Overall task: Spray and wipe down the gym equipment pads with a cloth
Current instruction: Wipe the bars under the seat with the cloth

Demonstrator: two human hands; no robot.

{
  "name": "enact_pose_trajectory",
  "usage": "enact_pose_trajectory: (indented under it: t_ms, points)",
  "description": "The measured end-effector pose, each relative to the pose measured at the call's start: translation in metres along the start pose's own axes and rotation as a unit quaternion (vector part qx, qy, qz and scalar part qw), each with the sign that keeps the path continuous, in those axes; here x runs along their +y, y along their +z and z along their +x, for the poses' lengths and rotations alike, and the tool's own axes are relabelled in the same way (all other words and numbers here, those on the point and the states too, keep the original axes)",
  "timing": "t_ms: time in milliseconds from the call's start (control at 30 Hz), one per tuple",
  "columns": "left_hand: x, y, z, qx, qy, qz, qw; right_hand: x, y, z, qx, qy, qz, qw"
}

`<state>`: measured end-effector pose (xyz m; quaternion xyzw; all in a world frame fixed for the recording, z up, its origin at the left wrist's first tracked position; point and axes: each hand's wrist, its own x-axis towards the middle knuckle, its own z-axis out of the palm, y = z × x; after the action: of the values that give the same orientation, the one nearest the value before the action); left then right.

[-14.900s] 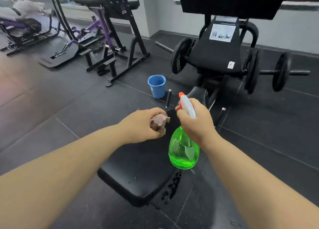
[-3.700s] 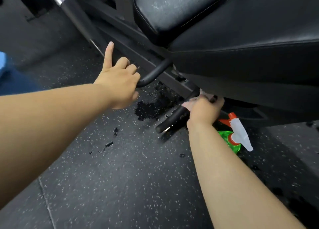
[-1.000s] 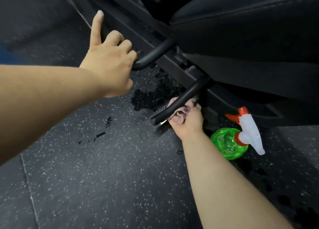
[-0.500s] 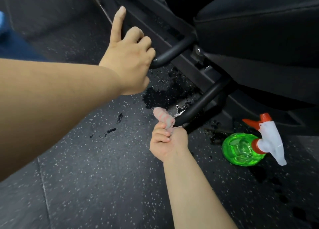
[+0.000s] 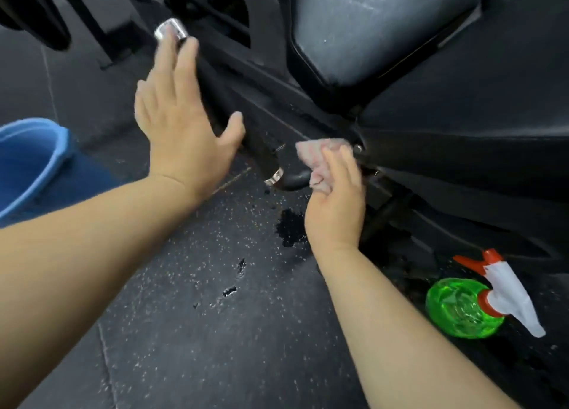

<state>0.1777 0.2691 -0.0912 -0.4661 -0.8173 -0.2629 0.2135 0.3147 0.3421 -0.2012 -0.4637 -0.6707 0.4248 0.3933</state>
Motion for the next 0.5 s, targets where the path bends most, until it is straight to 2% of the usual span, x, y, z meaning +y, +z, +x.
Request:
enact_pose_trajectory:
  t_ms: [100, 133, 200, 233, 267, 333, 367, 400, 433, 467, 500]
  points:
    - [0.006, -0.01, 0.031, 0.036, -0.163, -0.094, 0.982, -0.004, 0.029, -0.036, 0.001, -0.058, 0.0, 0.998]
    - [0.006, -0.006, 0.04, 0.039, -0.232, -0.148, 0.961, -0.003, 0.025, -0.037, -0.011, -0.068, -0.007, 0.998]
    - [0.003, -0.002, 0.059, 0.001, -0.339, -0.338, 0.878, -0.001, 0.017, -0.024, -0.026, -0.105, -0.073, 0.991]
    - [-0.002, 0.0, 0.061, -0.025, -0.354, -0.384, 0.852, 0.0, 0.013, -0.012, -0.024, -0.1, -0.089, 0.991]
    - [-0.004, 0.001, 0.06, -0.055, -0.351, -0.403, 0.843, -0.001, 0.009, 0.001, -0.019, -0.054, -0.09, 0.994]
    - [-0.011, -0.005, 0.063, -0.121, -0.355, -0.426, 0.823, -0.027, 0.011, 0.025, 0.021, 0.087, -0.009, 0.996]
    - [-0.011, -0.008, 0.064, -0.144, -0.36, -0.438, 0.811, -0.042, 0.014, 0.03, 0.035, 0.161, 0.047, 0.985]
    - [-0.012, -0.013, 0.067, -0.17, -0.366, -0.443, 0.801, -0.062, 0.018, 0.026, 0.028, 0.183, 0.067, 0.98]
    - [-0.011, -0.015, 0.067, -0.184, -0.368, -0.446, 0.795, -0.068, 0.023, 0.017, 0.017, 0.21, 0.014, 0.978]
    - [-0.01, -0.018, 0.07, -0.195, -0.376, -0.445, 0.789, -0.073, 0.026, 0.003, -0.028, 0.19, -0.075, 0.979]
    - [-0.012, -0.019, 0.07, -0.204, -0.382, -0.446, 0.783, -0.075, 0.028, -0.011, -0.067, 0.124, -0.114, 0.983]
